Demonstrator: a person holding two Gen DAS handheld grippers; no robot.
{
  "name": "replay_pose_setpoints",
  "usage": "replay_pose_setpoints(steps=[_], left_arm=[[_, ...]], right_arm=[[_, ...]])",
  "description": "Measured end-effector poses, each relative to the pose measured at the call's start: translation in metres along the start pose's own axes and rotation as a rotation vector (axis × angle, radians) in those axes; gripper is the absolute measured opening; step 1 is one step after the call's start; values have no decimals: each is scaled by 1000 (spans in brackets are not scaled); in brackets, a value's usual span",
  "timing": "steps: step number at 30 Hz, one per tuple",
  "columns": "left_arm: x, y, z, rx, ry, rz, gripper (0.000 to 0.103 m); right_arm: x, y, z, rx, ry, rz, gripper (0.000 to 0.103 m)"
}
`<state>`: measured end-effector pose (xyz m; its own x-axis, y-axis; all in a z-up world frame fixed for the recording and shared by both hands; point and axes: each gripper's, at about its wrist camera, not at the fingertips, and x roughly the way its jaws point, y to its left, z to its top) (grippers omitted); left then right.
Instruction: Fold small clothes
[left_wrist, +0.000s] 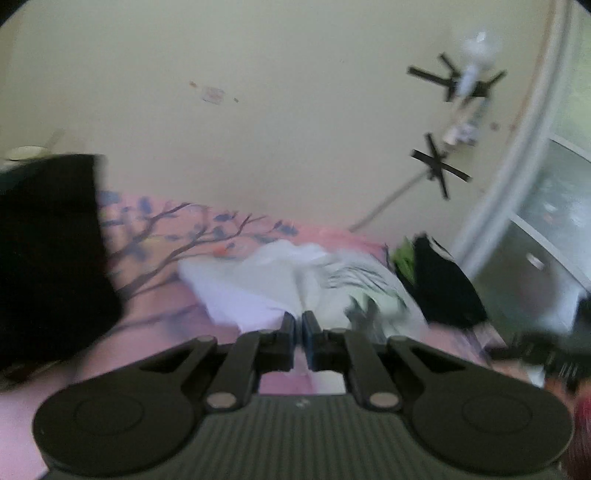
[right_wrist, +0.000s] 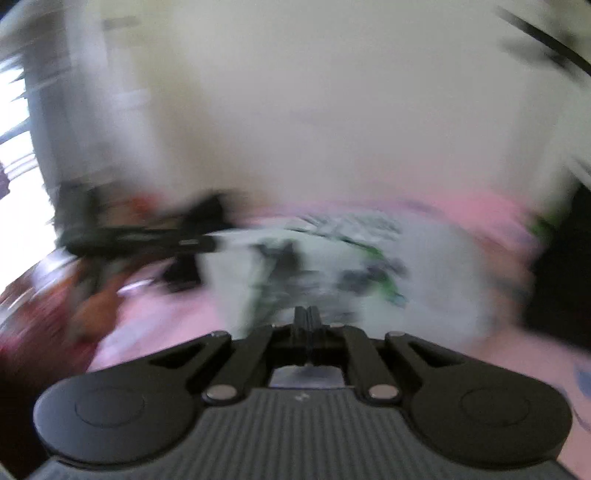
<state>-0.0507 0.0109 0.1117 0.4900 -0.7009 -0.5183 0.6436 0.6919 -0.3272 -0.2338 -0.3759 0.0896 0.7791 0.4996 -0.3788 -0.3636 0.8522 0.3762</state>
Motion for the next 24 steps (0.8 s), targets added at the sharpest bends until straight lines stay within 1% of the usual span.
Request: replay_pose_setpoints(steps=[1,2,3,4,5,6,7,8,9,10,12,13,15,16,18,19,20,21,22,23,24], left_arm=[[-22,2,-10,44,1,40,6],[-42,4,-19,75,14,110,6],[-58,6,-27,78,36,178,10],[-69,13,-35,64,51,234,12],[-78,21,-42,51,45,278,21],[-83,27,-44,42,26,314,31],[-84,35,-45,22,1,359,36],[-84,42,-42,-2,-17,387,42],[-80,49,-39,-16,-29,404,43],[-70,55,-34,-7,-33,431,43],[-44,61,-22,34,-23,489,43],[-27,66,-16,56,-7,498,45],[6,76,-12,57,43,477,63],[23,83,-9,38,82,452,65],[52,90,-8,4,158,390,63],[66,89,-9,2,188,362,60],[70,85,-16,7,208,338,39],[75,80,-17,13,224,316,13],[75,73,-16,38,207,339,8],[69,67,-13,60,182,341,8],[52,61,-7,64,124,336,8]], right_arm=[[-18,21,2,-60,-3,66,0],[-31,35,2,-104,-9,80,0],[-41,43,2,-132,-15,71,0],[-48,45,3,-130,-19,40,0],[-50,40,4,-105,-13,6,1],[-49,31,5,-79,-2,-40,6],[-42,17,6,-48,8,-105,13],[-32,1,7,-5,15,-167,45],[-24,-12,9,40,16,-222,63],[-13,-28,11,80,9,-250,63],[9,-53,19,157,24,-235,63],[21,-60,24,190,33,-214,63],[46,-68,31,223,40,-166,64],[60,-72,35,241,44,-129,65],[90,-73,36,298,64,-63,67],[110,-74,33,332,94,-24,67],[128,-71,31,359,122,3,67],[142,-69,26,382,145,26,55],[152,-64,22,402,163,50,41],[157,-59,21,411,174,66,15],[151,-51,26,384,147,51,12]])
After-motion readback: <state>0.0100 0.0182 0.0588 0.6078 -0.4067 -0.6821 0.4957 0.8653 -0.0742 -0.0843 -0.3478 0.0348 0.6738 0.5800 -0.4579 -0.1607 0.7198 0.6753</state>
